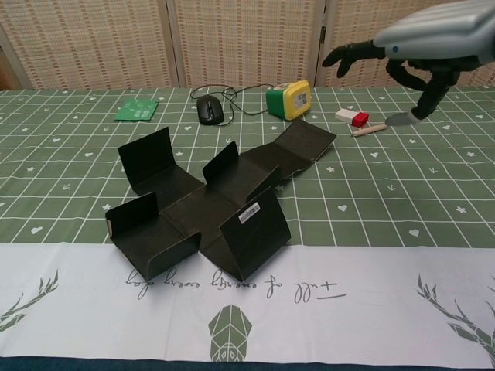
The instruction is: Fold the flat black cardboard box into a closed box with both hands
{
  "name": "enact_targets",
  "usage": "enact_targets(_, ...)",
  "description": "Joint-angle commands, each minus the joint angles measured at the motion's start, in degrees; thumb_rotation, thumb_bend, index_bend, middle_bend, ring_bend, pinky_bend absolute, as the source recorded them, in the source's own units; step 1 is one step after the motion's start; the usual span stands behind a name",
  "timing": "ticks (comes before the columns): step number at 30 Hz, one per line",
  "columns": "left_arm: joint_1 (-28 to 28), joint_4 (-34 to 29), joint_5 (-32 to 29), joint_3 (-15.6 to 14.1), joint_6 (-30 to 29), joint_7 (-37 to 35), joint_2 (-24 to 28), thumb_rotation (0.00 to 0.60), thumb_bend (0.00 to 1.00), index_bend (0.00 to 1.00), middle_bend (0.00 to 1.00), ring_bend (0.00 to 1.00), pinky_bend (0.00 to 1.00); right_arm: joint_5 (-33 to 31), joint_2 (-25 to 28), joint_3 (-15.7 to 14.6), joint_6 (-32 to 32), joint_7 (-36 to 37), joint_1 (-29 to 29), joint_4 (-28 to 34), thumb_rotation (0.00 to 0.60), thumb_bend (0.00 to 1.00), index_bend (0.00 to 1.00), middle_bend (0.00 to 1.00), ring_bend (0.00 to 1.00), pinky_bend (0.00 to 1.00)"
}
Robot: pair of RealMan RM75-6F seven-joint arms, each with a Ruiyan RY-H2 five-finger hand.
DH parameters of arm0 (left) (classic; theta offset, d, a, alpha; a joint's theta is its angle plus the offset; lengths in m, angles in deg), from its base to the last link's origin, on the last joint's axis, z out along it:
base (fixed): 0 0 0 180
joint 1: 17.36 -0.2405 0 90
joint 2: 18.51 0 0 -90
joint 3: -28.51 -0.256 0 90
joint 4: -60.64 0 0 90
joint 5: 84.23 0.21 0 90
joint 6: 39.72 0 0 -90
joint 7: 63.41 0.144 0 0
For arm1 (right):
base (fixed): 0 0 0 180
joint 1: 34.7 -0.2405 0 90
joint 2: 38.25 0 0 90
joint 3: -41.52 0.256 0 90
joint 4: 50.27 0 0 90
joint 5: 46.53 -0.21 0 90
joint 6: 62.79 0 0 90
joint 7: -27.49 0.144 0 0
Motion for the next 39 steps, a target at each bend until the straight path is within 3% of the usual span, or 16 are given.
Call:
enact_targets(1, -0.12, 0.14, 0.05, -0.08, -0.03, -0.13, -0.09, 0.6, 0.17, 0.0, 0.0, 0.01, 0.16, -4.49, -2.88, -0.21, -3.45, -3.55, -4.44, -2.03, 0.6, 0.29, 0.0, 0.13, 0.74, 0.94)
enact_targets(7, -0.46, 0.35, 0.07, -0.16, -0.24, -0.28, -0.19, 0.6, 0.17, 0.0, 0.0, 0.01, 0.16, -11.82, -7.43, -1.63, -6.71, -6.83, -11.09, -4.58, 0.6, 0.33, 0.0, 0.13, 0.74, 0.94)
enact_targets(12, -0.76, 0.49, 0.1, -0.21, -0.47, -0.29, -0.19, 0.6, 0.17, 0.0, 0.0, 0.01, 0.16, -19.36, -11.18, -3.45, -9.2, -7.77, -16.78, -6.85, 0.6, 0.65, 0.0, 0.17, 0.74, 0.94)
enact_targets(20, -1.3, 0.89, -0.13, -0.22, -0.83, -0.74, -0.29, 0.6, 0.17, 0.0, 0.0, 0.01, 0.16, -27.54, -16.43, -8.03, -9.5, -9.27, -23.87, -11.39, 0.6, 0.67, 0.0, 0.17, 0.74, 0.94)
enact_targets(27, -1.67, 1.34, -0.24, -0.34, -0.91, -1.23, -0.46, 0.6, 0.17, 0.0, 0.0, 0.01, 0.16, -30.41, -17.6, -11.11, -8.65, -9.45, -26.23, -12.31, 0.6, 0.7, 0.01, 0.2, 0.74, 0.94)
enact_targets(32, -1.73, 2.17, -0.25, -0.27, -0.8, -1.97, -0.92, 0.6, 0.17, 0.0, 0.0, 0.01, 0.16, -32.38, -14.57, -14.74, -8.92, -7.42, -26.12, -9.57, 0.6, 0.7, 0.01, 0.2, 0.74, 0.94)
enact_targets(39, -1.01, 2.66, 0.37, -0.09, -0.01, -2.28, -1.32, 0.6, 0.17, 0.0, 0.0, 0.01, 0.16, -30.04, -9.48, -16.96, -9.38, -2.37, -23.92, -2.99, 0.6, 0.7, 0.01, 0.2, 0.74, 0.94)
